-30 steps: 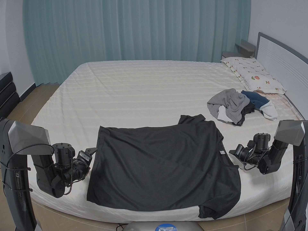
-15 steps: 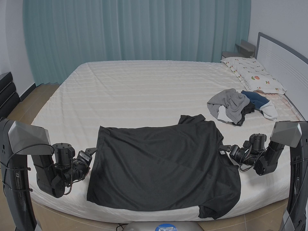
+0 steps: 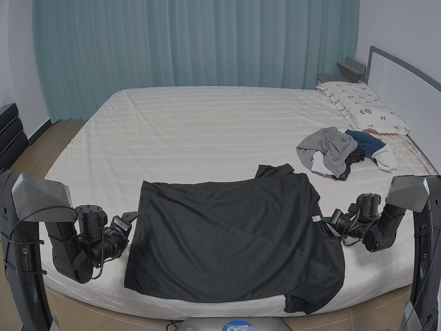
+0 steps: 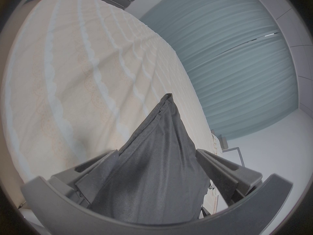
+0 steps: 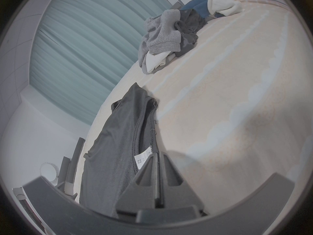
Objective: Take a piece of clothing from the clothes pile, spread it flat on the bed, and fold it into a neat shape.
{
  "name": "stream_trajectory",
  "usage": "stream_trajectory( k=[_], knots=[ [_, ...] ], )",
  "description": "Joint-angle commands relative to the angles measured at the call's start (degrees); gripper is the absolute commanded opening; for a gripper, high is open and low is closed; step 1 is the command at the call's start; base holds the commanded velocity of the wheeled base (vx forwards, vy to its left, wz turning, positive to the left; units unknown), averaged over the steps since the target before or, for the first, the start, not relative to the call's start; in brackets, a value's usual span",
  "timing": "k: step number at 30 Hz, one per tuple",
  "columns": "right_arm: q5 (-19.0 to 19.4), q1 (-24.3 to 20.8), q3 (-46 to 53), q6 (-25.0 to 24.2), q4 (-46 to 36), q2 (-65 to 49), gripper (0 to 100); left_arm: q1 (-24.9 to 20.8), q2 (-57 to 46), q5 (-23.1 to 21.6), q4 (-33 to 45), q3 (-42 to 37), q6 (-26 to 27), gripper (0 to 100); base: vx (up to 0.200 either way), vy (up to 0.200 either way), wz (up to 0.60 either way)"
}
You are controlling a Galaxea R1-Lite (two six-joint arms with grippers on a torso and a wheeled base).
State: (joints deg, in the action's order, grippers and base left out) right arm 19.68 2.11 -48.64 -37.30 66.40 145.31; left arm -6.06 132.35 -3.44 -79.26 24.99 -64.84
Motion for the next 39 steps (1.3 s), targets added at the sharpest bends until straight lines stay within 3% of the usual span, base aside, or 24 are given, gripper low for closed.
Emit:
stream_trajectory(
  k=[1,23,35,36,39],
  knots=[
    [0.01,0.79,0.92,-0.05,0.13,-1.08,0,-0.01,0.1,0.01,-0.01,0.06,-0.02,100,0.0,0.0,0.0],
    [0.1,5.98,1.79,0.04,2.77,-2.05,0,-0.01,0.1,0.01,-0.01,-0.12,0.07,100,0.0,0.0,0.0],
    [0.19,6.06,1.62,0.13,2.94,-1.17,0,0.17,-0.43,-0.17,-0.01,-2.05,0.51,100,0.0,0.0,0.0],
    [0.19,6.06,1.62,0.13,2.94,-1.17,100,0.17,-0.43,-0.17,-0.01,-2.05,0.51,100,0.0,0.0,0.0],
    [0.28,5.98,2.06,0.04,3.03,-1.87,100,1.31,-1.4,-0.43,-1.33,-3.72,2.0,100,0.0,0.0,0.0]
  ],
)
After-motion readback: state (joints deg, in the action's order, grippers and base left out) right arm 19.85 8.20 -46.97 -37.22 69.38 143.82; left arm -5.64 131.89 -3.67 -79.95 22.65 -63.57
